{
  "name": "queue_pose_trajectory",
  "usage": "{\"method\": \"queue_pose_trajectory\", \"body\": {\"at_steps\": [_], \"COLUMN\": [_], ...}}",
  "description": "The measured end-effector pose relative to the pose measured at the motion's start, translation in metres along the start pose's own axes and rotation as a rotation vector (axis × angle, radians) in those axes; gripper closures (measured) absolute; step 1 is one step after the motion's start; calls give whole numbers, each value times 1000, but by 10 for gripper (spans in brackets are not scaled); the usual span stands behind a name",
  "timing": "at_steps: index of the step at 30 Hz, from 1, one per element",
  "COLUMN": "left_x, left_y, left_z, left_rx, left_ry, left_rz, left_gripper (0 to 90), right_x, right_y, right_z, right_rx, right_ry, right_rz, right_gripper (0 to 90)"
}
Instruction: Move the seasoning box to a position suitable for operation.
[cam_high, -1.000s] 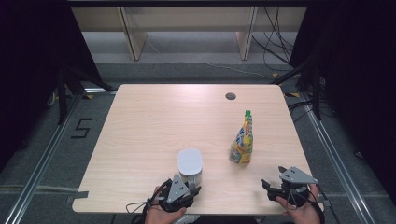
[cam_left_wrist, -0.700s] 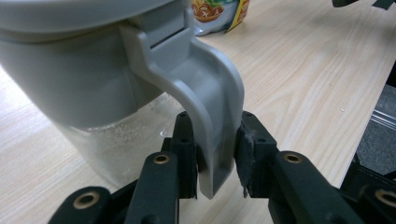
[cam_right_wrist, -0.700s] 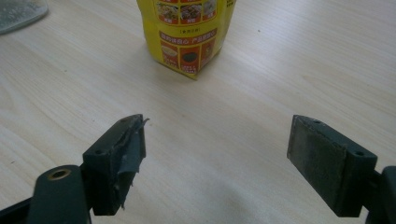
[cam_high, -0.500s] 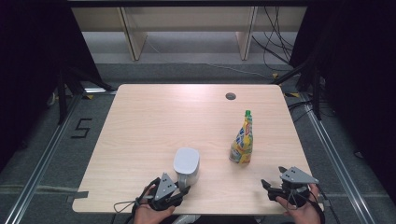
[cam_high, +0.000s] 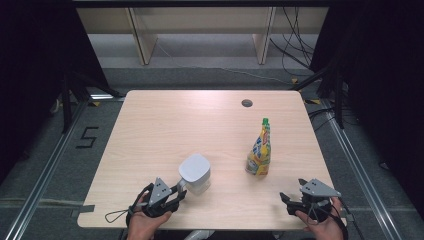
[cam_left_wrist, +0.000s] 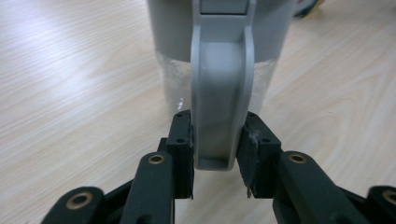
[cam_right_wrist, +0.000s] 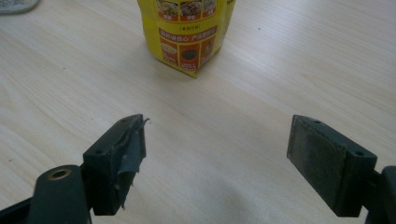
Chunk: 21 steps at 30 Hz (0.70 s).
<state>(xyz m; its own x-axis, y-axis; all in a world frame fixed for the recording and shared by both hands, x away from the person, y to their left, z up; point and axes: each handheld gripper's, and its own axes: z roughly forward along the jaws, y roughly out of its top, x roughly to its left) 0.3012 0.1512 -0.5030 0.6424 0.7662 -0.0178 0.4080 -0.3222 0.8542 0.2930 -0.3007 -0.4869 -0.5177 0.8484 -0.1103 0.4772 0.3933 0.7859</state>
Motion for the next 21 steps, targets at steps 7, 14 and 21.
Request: {"method": "queue_pose_trajectory", "body": {"at_steps": [7,14,21], "left_x": [20,24,33], "left_y": [1,3,4], "left_z": [2,7,8], "left_rx": [-16,-6,-3], "left_ry": [63,74,81], "left_rz": [0,-34,-6], "left_gripper": [663,680,695], "right_x": [0,1,-1], "right_y": [0,-1,0], "right_z": [1,1,2], "right_rx": [2,0,-3], "right_ry": [-11,-8,-1], "right_rz": [-17,2,-13], "right_gripper": [208,208,209]}}
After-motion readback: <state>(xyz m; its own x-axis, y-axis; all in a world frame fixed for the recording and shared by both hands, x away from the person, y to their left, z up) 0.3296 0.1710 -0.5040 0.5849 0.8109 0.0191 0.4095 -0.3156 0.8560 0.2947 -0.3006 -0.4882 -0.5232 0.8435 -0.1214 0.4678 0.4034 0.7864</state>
